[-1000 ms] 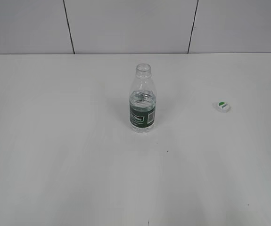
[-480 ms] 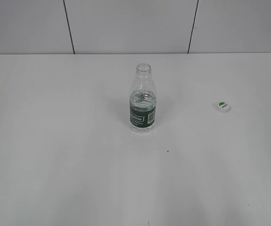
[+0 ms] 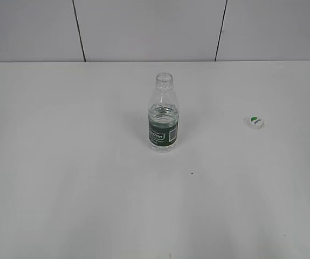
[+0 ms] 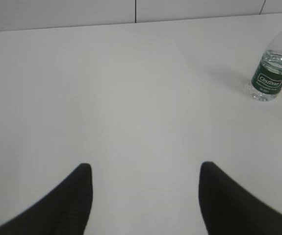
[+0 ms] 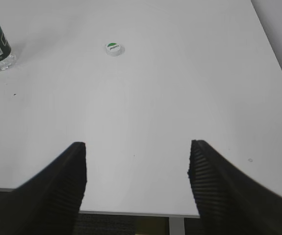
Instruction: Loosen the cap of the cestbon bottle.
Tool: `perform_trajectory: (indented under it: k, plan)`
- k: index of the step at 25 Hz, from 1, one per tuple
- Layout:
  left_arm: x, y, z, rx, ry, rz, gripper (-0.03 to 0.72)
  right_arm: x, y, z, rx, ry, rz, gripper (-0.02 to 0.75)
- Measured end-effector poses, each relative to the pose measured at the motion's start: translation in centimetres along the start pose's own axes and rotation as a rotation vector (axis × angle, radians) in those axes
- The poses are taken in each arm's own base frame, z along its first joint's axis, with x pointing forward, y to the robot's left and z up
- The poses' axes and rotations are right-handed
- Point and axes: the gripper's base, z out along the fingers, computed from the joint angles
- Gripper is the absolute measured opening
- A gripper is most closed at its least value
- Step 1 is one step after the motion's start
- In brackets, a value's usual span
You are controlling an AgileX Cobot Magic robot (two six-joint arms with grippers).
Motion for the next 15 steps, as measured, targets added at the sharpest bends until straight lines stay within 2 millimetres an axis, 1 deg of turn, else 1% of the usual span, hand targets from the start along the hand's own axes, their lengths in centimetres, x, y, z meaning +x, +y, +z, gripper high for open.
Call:
perform_trajectory:
  k: [15]
  plan:
    - [0.01,0.2,0.0,-0.022,0.001,0.012,0.409,0.0,0.0,0.0,0.0,0.0,-0.001,0.501]
